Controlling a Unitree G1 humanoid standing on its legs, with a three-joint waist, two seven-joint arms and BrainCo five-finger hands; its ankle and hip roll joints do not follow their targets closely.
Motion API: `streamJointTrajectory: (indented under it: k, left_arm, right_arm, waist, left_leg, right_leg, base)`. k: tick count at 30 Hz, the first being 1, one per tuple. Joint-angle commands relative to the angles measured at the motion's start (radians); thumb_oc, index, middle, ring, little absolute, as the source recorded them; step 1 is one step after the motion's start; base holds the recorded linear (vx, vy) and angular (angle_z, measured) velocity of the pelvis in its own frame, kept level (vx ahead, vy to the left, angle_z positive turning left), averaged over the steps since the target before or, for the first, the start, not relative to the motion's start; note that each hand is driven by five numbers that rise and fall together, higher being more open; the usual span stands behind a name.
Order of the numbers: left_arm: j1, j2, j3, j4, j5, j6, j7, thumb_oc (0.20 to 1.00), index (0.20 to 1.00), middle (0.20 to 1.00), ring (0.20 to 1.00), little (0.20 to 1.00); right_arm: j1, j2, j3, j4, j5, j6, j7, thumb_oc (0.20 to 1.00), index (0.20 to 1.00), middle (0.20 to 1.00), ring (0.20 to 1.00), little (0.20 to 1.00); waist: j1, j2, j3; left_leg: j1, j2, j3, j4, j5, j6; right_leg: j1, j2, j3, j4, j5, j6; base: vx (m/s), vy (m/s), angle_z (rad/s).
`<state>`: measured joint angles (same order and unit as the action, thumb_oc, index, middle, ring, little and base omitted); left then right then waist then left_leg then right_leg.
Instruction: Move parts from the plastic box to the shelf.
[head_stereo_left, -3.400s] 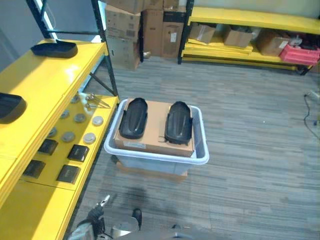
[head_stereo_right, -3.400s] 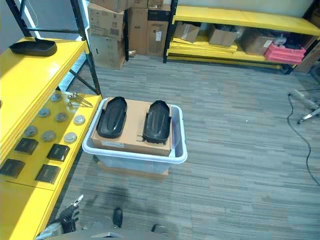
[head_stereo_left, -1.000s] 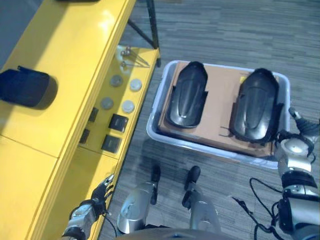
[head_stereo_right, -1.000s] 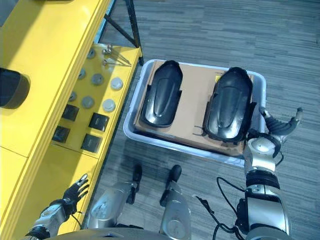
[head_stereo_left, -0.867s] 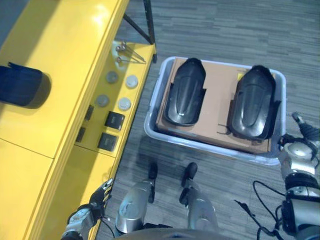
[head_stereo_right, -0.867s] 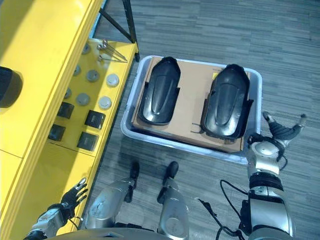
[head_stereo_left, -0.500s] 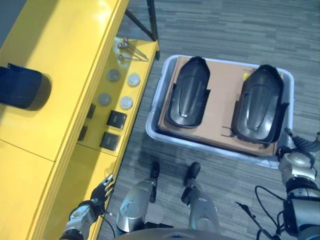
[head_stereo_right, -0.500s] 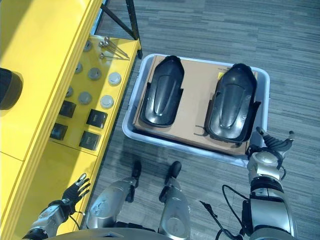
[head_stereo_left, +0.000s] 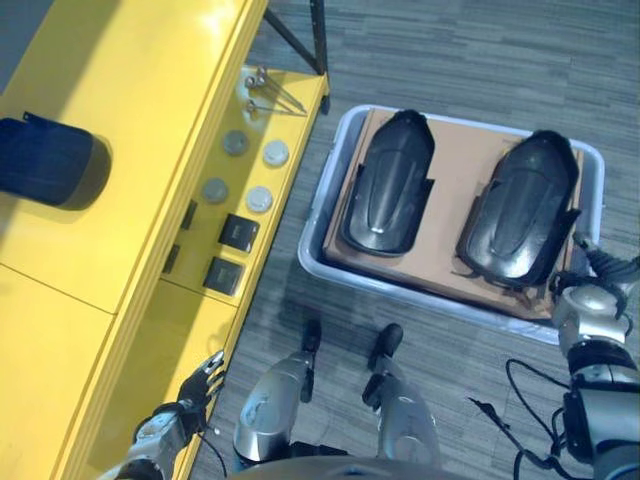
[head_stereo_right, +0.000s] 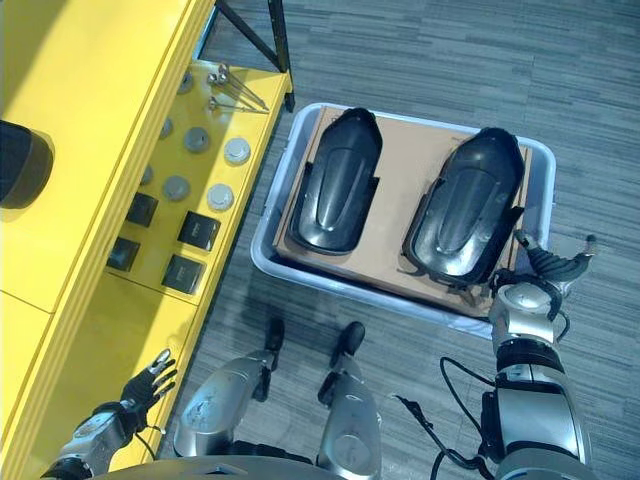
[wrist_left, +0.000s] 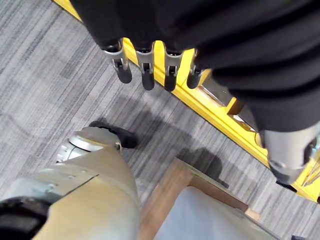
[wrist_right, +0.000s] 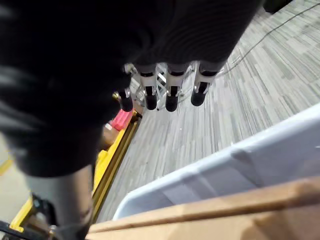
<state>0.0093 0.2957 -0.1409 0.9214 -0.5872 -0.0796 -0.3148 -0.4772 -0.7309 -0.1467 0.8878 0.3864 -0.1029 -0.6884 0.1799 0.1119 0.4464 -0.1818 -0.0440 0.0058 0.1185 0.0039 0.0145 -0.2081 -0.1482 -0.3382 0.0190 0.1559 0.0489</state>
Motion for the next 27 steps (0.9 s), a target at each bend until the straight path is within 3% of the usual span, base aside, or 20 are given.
streamJointTrajectory:
  k: [1, 4, 9, 17, 27]
  left_arm:
    - [0.048, 0.053, -0.035, 0.010, -0.019, -0.003, -0.018, 1.000, 1.000, 1.000, 1.000, 1.000]
    - [0.056, 0.053, -0.033, 0.004, -0.006, 0.016, -0.010, 1.000, 1.000, 1.000, 1.000, 1.000]
    - [0.058, 0.049, -0.022, 0.032, 0.014, 0.015, -0.007, 1.000, 1.000, 1.000, 1.000, 1.000]
    - [0.043, 0.050, -0.036, 0.052, 0.011, -0.013, -0.019, 1.000, 1.000, 1.000, 1.000, 1.000]
    - [0.038, 0.056, -0.045, 0.046, 0.003, -0.016, -0.029, 1.000, 1.000, 1.000, 1.000, 1.000]
  right_arm:
    - [0.042, -0.105, -0.009, -0.042, -0.029, -0.070, -0.098, 1.000, 1.000, 1.000, 1.000, 1.000]
    - [0.062, -0.113, -0.050, -0.080, -0.025, -0.067, -0.122, 1.000, 1.000, 1.000, 1.000, 1.000]
    - [0.073, -0.105, -0.056, -0.132, -0.035, -0.020, -0.071, 1.000, 1.000, 1.000, 1.000, 1.000]
    - [-0.017, -0.048, 0.066, -0.064, -0.047, 0.035, 0.018, 1.000, 1.000, 1.000, 1.000, 1.000]
    - [-0.058, -0.043, 0.118, -0.034, -0.050, 0.069, 0.045, 1.000, 1.000, 1.000, 1.000, 1.000]
  waist:
    - [0.014, -0.023, -0.078]
    - [0.012, -0.028, -0.084]
    - [0.013, -0.030, -0.091]
    - [0.039, -0.016, -0.074]
    - [0.046, -0.010, -0.050]
  left_leg:
    - [-0.072, 0.040, -0.026, -0.026, 0.049, -0.052]
    - [-0.054, 0.044, -0.024, -0.039, 0.047, -0.054]
    - [-0.042, 0.045, -0.024, -0.048, 0.048, -0.056]
    - [-0.062, 0.029, -0.041, -0.034, 0.051, -0.053]
    - [-0.088, 0.022, -0.047, -0.014, 0.052, -0.052]
  right_leg:
    - [0.062, -0.077, 0.039, 0.104, -0.124, 0.115]
    - [0.081, -0.075, 0.037, 0.089, -0.121, 0.119]
    - [0.095, -0.077, 0.032, 0.074, -0.117, 0.124]
    - [0.092, -0.092, 0.019, 0.077, -0.114, 0.121]
    - [0.070, -0.098, 0.021, 0.099, -0.117, 0.119]
  base:
    - [0.04, 0.002, -0.01]
    - [0.03, 0.000, -0.01]
    - [0.02, 0.004, -0.01]
    - [0.00, 0.005, 0.01]
    - [0.00, 0.008, 0.03]
